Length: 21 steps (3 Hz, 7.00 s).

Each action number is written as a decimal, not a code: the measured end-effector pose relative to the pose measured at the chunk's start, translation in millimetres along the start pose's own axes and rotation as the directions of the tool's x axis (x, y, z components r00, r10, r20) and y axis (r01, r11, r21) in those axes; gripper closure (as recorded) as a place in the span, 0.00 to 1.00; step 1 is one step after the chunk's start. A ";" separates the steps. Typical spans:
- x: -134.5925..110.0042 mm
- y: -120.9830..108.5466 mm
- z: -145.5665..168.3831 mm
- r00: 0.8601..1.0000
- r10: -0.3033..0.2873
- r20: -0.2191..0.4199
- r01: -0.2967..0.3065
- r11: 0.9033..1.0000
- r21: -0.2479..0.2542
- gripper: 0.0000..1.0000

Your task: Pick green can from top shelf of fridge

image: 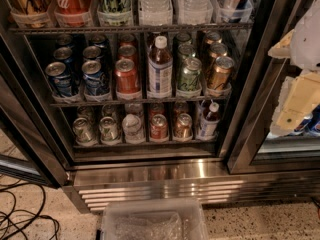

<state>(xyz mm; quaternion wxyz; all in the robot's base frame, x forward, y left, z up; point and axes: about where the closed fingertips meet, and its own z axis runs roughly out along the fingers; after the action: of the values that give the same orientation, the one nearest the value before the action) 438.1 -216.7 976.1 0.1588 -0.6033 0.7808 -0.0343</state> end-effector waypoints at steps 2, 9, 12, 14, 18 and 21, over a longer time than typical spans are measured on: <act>-2.7 1.0 2.4 1.000 -0.006 0.030 0.006 1.000 0.012 0.00; -96.1 46.2 62.8 0.776 -0.252 0.578 0.224 0.967 0.121 0.00; -187.8 44.1 106.5 0.540 -0.157 0.827 -0.078 0.969 0.235 0.00; -229.2 29.1 94.2 0.428 -0.307 0.850 -0.129 0.910 0.394 0.00; -281.1 61.2 126.1 0.305 -0.266 0.914 -0.300 0.885 0.357 0.00; -387.4 132.3 62.1 0.050 -0.355 0.934 -0.369 0.862 0.347 0.00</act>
Offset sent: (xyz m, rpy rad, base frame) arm -0.0002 0.0061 -0.0093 0.0601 -0.0317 0.0258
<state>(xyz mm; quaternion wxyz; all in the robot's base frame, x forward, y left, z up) 418.7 196.8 964.9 0.8039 -0.3853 0.4120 0.1887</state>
